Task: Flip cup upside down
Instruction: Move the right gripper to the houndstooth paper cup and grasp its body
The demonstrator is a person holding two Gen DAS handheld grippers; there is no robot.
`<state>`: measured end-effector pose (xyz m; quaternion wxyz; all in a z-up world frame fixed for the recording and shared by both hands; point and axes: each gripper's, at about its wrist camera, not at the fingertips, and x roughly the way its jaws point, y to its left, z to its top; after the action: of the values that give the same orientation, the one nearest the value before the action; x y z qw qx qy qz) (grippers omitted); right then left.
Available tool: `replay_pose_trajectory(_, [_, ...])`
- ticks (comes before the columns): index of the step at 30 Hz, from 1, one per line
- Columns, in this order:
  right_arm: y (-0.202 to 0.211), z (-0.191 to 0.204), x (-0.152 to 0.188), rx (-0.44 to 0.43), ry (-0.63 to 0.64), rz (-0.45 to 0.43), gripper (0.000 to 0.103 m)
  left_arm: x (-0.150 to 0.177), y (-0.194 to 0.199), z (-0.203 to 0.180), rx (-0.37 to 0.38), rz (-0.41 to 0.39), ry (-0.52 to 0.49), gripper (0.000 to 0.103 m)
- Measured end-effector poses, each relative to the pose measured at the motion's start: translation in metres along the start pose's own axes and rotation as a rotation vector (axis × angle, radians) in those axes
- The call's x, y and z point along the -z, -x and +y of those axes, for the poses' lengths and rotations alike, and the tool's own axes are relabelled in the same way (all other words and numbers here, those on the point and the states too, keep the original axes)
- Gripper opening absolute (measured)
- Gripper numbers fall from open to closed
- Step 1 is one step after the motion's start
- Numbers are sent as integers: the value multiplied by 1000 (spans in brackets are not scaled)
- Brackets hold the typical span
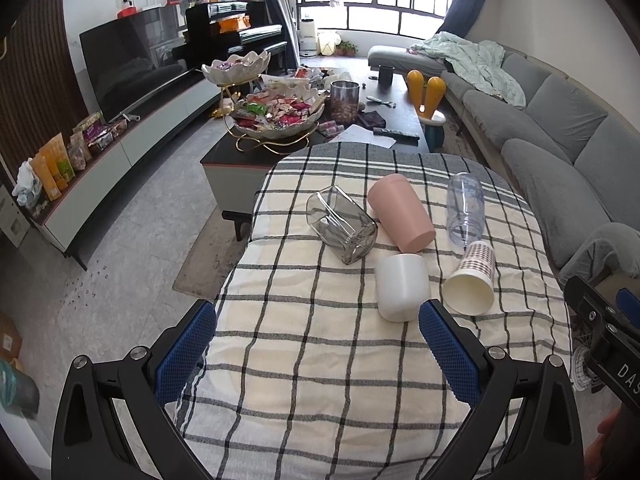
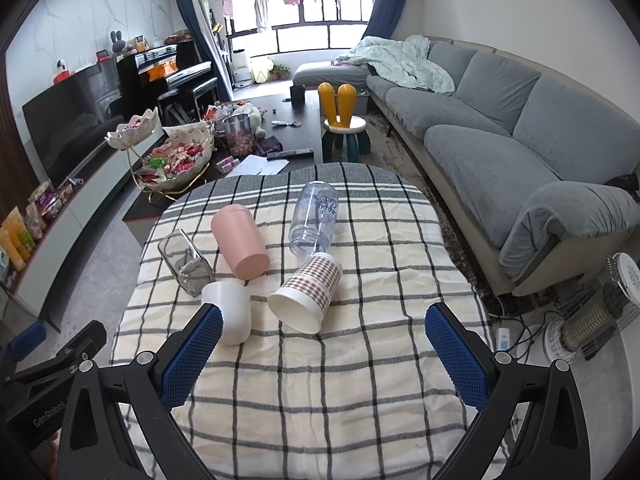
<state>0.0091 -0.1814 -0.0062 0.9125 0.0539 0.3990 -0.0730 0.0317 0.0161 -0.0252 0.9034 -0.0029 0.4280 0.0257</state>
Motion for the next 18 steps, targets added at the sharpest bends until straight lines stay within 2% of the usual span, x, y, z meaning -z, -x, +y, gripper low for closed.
replay_pose_trajectory(7, [-30,4,-4,12,-7,34,102,-2,-26,2,4,9,9,103])
replay_pose_trajectory(12, [-69,6,-11,21,-38,83,102,-11,-48,2,-14,0,18,103])
replay_pose_trajectory(18, [-128,5,-11,25,-138,187,101,-27,-81,7,-37,-1,21,103])
